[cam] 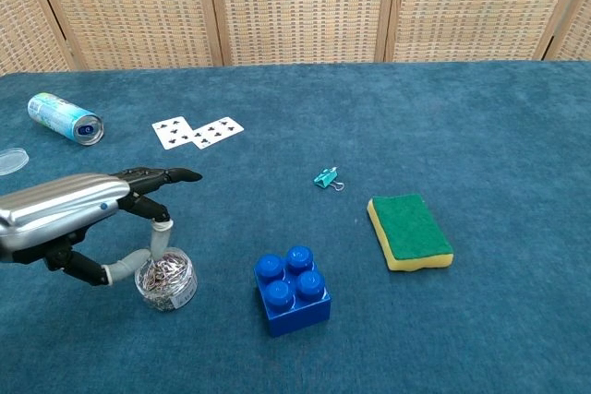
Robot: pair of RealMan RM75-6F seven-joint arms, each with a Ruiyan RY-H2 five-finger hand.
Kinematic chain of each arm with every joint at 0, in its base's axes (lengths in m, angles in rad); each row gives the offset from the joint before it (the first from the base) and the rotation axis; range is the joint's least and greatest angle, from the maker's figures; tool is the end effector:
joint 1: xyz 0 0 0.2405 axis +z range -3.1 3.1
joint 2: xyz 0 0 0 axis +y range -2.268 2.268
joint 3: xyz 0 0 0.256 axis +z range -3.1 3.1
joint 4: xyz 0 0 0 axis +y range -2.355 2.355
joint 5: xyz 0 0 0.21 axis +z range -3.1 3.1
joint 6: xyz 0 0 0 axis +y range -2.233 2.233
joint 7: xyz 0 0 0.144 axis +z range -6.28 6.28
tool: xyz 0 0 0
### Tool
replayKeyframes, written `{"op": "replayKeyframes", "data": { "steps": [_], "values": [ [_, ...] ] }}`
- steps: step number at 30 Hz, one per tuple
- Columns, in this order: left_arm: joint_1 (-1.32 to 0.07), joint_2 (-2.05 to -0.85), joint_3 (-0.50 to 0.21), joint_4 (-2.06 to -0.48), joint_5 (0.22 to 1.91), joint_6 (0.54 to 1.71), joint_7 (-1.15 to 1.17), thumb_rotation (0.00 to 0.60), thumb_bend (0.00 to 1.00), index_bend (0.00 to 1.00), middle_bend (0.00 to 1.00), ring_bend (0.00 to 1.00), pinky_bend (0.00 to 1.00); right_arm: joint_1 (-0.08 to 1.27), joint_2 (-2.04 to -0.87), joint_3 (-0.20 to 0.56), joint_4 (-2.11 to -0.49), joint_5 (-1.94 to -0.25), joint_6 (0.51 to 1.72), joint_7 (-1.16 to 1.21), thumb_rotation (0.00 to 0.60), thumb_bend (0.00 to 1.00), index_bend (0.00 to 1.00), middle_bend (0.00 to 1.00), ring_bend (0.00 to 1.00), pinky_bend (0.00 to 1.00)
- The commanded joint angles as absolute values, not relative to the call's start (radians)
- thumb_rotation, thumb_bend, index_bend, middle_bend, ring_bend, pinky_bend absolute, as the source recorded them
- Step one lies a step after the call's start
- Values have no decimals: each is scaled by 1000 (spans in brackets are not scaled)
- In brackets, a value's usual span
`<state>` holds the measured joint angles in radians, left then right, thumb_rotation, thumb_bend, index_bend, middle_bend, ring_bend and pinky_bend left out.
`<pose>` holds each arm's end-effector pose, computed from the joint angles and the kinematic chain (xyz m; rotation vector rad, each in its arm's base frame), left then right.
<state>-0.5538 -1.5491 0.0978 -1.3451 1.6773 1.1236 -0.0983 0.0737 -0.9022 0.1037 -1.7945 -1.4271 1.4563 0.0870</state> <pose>-0.2094 0.2497 -0.0326 -2.1357 -0.9743 -1.0718 -0.2941 -0.1863 0.2160 1.2956 -0.9545 0.9365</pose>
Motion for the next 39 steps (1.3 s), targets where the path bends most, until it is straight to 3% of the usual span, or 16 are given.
{"op": "replayKeyframes", "data": {
  "steps": [1, 8, 13, 15, 23, 34, 37, 39],
  "values": [
    [-557, -1554, 95, -1343, 1677, 1121, -99, 600, 527, 785, 0, 0, 0, 74, -902, 104, -1794, -1426, 1456, 89, 600, 0, 0, 0, 0, 0],
    [-557, -1560, 90, -1338, 1664, 1112, -83, 600, 527, 775, 0, 0, 0, 74, -901, 104, -1793, -1429, 1456, 91, 600, 0, 0, 0, 0, 0],
    [-558, -1558, 89, -1341, 1654, 1102, -73, 600, 505, 578, 0, 0, 0, 73, -901, 103, -1794, -1430, 1457, 90, 600, 0, 0, 0, 0, 0],
    [-559, -1556, 89, -1344, 1652, 1099, -75, 600, 454, 526, 0, 0, 0, 74, -902, 104, -1794, -1429, 1456, 89, 600, 0, 0, 0, 0, 0],
    [-561, -1547, 92, -1353, 1658, 1103, -90, 600, 396, 509, 0, 0, 0, 74, -902, 104, -1794, -1428, 1455, 88, 600, 0, 0, 0, 0, 0],
    [-553, -1502, 76, -1389, 1666, 1158, -120, 600, 390, 488, 0, 0, 0, 73, -901, 104, -1794, -1429, 1457, 91, 600, 0, 0, 0, 0, 0],
    [-537, -1454, 58, -1422, 1662, 1211, -133, 600, 324, 370, 0, 0, 0, 73, -901, 104, -1795, -1429, 1457, 90, 600, 0, 0, 0, 0, 0],
    [-519, -1416, 47, -1447, 1643, 1238, -127, 600, 227, 180, 0, 0, 0, 73, -901, 103, -1795, -1430, 1457, 89, 600, 0, 0, 0, 0, 0]
  ]
}}
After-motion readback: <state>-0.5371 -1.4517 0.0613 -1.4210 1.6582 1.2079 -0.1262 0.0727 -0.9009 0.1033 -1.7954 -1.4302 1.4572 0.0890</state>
